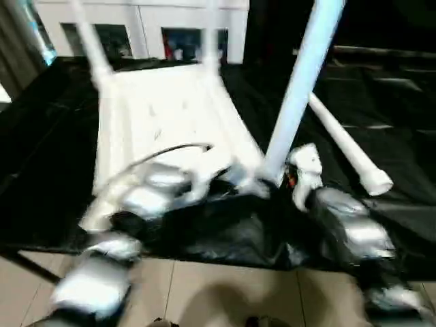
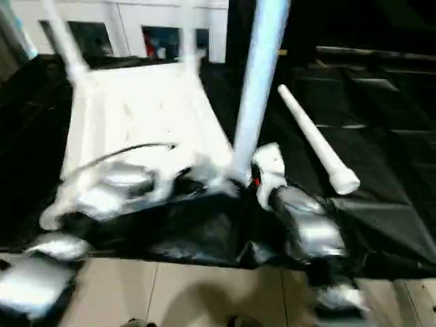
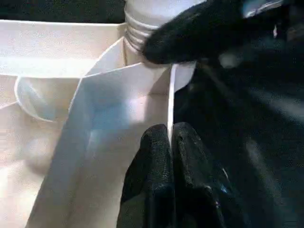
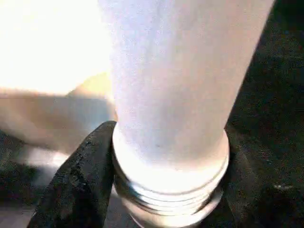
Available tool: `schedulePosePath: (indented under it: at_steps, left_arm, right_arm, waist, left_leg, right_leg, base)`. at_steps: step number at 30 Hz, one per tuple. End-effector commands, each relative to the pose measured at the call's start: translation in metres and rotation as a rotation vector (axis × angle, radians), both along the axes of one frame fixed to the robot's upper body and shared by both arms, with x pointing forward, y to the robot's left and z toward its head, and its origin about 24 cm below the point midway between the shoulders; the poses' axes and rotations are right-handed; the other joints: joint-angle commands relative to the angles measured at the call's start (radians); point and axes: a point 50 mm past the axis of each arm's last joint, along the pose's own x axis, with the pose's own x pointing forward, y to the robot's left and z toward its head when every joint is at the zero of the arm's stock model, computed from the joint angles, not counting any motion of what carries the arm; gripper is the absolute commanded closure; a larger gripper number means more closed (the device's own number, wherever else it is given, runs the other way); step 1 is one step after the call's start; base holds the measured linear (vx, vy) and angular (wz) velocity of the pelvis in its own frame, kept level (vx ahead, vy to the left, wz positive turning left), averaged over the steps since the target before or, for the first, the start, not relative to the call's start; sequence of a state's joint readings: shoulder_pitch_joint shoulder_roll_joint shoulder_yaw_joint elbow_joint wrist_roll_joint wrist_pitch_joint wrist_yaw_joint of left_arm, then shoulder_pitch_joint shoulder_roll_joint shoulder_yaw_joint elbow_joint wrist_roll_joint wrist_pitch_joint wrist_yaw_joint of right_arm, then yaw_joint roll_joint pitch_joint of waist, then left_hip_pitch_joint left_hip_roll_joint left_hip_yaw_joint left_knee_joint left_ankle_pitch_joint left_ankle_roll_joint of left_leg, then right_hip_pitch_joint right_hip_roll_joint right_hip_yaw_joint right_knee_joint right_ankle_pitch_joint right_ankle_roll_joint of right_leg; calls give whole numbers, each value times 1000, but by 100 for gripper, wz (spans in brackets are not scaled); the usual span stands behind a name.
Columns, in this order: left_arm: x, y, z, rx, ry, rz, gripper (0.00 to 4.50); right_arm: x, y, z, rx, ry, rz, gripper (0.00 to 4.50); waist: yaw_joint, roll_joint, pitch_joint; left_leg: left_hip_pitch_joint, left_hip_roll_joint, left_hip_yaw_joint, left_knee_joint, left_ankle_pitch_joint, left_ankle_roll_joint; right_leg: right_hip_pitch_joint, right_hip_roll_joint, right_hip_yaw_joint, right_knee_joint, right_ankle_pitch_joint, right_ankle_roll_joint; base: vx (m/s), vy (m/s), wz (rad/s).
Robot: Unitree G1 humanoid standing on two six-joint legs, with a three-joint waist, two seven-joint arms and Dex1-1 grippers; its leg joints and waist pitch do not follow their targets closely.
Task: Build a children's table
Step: Rotate leg to tighten
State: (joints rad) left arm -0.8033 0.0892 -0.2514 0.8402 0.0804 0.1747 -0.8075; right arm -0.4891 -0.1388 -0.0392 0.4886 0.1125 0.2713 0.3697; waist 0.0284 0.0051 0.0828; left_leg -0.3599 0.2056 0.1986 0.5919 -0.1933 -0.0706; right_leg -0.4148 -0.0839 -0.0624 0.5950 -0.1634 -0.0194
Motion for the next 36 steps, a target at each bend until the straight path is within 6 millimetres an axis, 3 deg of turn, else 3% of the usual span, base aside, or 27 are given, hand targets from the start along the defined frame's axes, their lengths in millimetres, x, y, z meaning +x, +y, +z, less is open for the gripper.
schedulePosePath:
  at_steps: [1, 3, 4, 5, 6, 7, 11, 17, 18, 19, 20, 21, 22, 23, 24, 25, 26, 27, 28, 29, 30, 32, 33, 34, 36]
  left_arm:
    - [6, -15, 9, -45, -34, 93, 450]
    - [5, -29, 11, -62, -37, 110, 450]
    - [2, -37, 12, -72, -36, 85, 450]
    - [1, -39, 11, -74, -34, 74, 450]
    - [1, -41, 11, -75, -34, 67, 450]
    - [0, -41, 11, -70, -38, 57, 450]
    - [1, -38, 9, -60, -41, 54, 450]
    - [21, -17, 16, -21, -104, 231, 450]
    - [24, -15, 18, -22, -122, 264, 450]
    - [27, -14, 21, -27, -133, 290, 450]
    - [29, -13, 23, -32, -147, 312, 450]
    - [33, -13, 29, -45, -179, 345, 450]
    - [33, -12, 30, -48, -183, 352, 450]
    - [35, -13, 32, -55, -195, 366, 450]
    - [37, -13, 36, -66, -220, 379, 450]
    - [39, -14, 41, -83, -246, 398, 450]
    - [41, -14, 44, -102, -261, 415, 450]
    - [42, -15, 48, -129, -274, 415, 405]
    - [42, -15, 48, -129, -274, 415, 405]
    - [43, -14, 53, -144, -299, 403, 405]
    - [45, -10, 59, -173, -325, 405, 393]
    - [48, -5, 66, -208, -350, 431, 374]
    - [50, -3, 70, -216, -372, 445, 355]
    - [50, 0, 72, -212, -391, 448, 355]
    - [54, 12, 81, -197, -454, 463, 336]
  right_arm:
    - [-8, 11, -28, 25, 148, -52, 176]
    - [-4, 22, -26, 23, 146, -60, 176]
    - [-3, 31, -23, 23, 116, -22, 176]
    - [-4, 32, -21, 25, 103, -13, 176]
    - [-4, 33, -20, 26, 96, -8, 120]
    - [-4, 33, -19, 29, 90, -10, 120]
    - [-2, 27, -17, -14, 57, -33, 86]
    - [-3, -4, 1, -43, -59, -152, 86]
    - [-4, -6, 2, -43, -64, -158, 86]
    - [-5, -7, 1, -45, -63, -157, 86]
    - [-6, -7, 0, -51, -63, -155, 86]
    - [-8, -8, -1, -57, -63, -160, 86]
    - [-8, -8, -1, -58, -63, -162, 86]
    - [-8, -8, -2, -60, -61, -167, 86]
    - [-9, -7, -2, -61, -62, -169, 86]
    - [-10, -6, -2, -61, -63, -167, 86]
    - [-10, -5, -2, -60, -64, -165, 86]
    - [-11, -3, -2, -61, -66, -153, 73]
    - [-11, -3, -2, -61, -66, -153, 73]
    - [-12, 1, -1, -61, -72, -133, 73]
    - [-12, 5, 0, -62, -79, -110, 73]
    - [-13, 8, 0, -63, -83, -89, 73]
    - [-13, 10, 1, -62, -85, -79, 73]
    - [-13, 11, 1, -62, -85, -71, 73]
    - [-10, 18, 2, -54, -81, -35, 73]
  waist:
    - [3, 4, -66]
    - [1, -3, -70]
    - [1, 1, -70]
    - [3, -1, -71]
    - [4, -2, -72]
    - [4, -2, -73]
    - [3, 2, -70]
    - [5, 1, -68]
    - [6, 1, -72]
    - [0, 5, -77]
    - [-2, 10, -77]
    - [-10, 2, -76]
    - [-9, 10, -78]
    - [-15, 4, -82]
    - [-17, 11, -90]
    - [-17, 11, -93]
    - [-18, 11, -97]
    - [-15, 14, -97]
    - [-15, 14, -97]
    - [-14, 15, -99]
    - [-11, 19, -96]
    - [-8, 22, -93]
    - [-5, 19, -86]
    - [-5, 19, -86]
    - [-2, 19, -77]
  left_leg:
    - [10, 15, -13, -72, -200, 21]
    - [10, 13, -11, -70, -200, 27]
    - [8, 12, -11, -69, -197, 35]
    - [5, 12, -11, -69, -186, 46]
    - [5, 12, -11, -69, -181, 51]
    - [4, 12, -11, -68, -169, 58]
    - [3, 13, -12, -70, -181, 65]
    - [10, 11, -11, -73, -219, 55]
    - [7, 11, -13, -71, -203, 57]
    - [-13, 10, -21, -70, -158, 61]
    - [-17, 11, -23, -72, -142, 63]
    - [-21, 8, -21, -69, -141, 70]
    - [-19, 5, -20, -65, -137, 73]
    - [-18, 3, -18, -59, -120, 85]
    - [-24, -1, -20, -52, -59, 105]
    - [-22, 1, -19, -50, -34, 118]
    - [-25, -3, -17, -39, 38, 176]
    - [-24, -4, -16, -35, 59, 211]
    - [-24, -4, -16, -35, 59, 211]
    - [-24, -3, -16, -32, 77, 238]
    - [-24, -2, -15, -30, 75, 260]
    - [-19, 6, -14, -32, 50, 267]
    - [-17, 10, -13, -37, 4, 247]
    - [-17, 10, -13, -37, 4, 247]
    - [-14, 12, -11, -44, -65, 202]
  right_leg:
    - [48, -53, 40, -86, -344, -194]
    - [51, -49, 38, -87, -314, -194]
    - [51, -49, 39, -85, -291, -198]
    - [54, -49, 38, -83, -270, -198]
    - [54, -49, 38, -82, -259, -200]
    - [56, -49, 38, -79, -235, -206]
    - [56, -50, 37, -80, -239, -214]
    - [50, -47, 37, -91, -309, -176]
    - [53, -47, 38, -86, -278, -175]
    - [69, -49, 33, -72, -222, -176]
    - [70, -50, 31, -72, -203, -178]
    - [68, -47, 27, -74, -194, -183]
    - [67, -48, 28, -75, -188, -188]
    - [67, -49, 31, -72, -143, -209]
    - [73, -47, 33, -56, -38, -233]
    - [70, -45, 33, -51, 19, -250]
    - [69, -42, 33, -34, 180, -291]
    - [67, -42, 31, -31, 226, -308]
    - [67, -42, 31, -31, 226, -308]
    - [67, -43, 31, -25, 255, -320]
    - [64, -44, 30, -28, 251, -331]
    - [58, -44, 28, -31, 204, -338]
    - [57, -44, 28, -39, 113, -329]
    - [57, -44, 28, -39, 113, -329]
    - [55, -44, 29, -50, -7, -307]
  base:
    - [0, 0, 0]
    - [0, 0, 0]
    - [0, 0, 0]
    - [0, 0, 0]
    - [0, 0, 0]
    - [0, 0, 0]
    - [0, 0, 0]
    - [0, 0, 0]
    - [0, 0, 0]
    - [0, 0, 0]
    - [0, 0, 0]
    - [0, 0, 0]
    - [0, 0, 0]
    - [0, 0, 0]
    - [0, 0, 0]
    - [0, 0, 0]
    - [0, 0, 0]
    - [0, 0, 0]
    - [0, 0, 0]
    - [0, 0, 0]
    - [0, 0, 0]
    - [0, 0, 0]
    - [0, 0, 0]
    - [0, 0, 0]
    - [0, 0, 0]
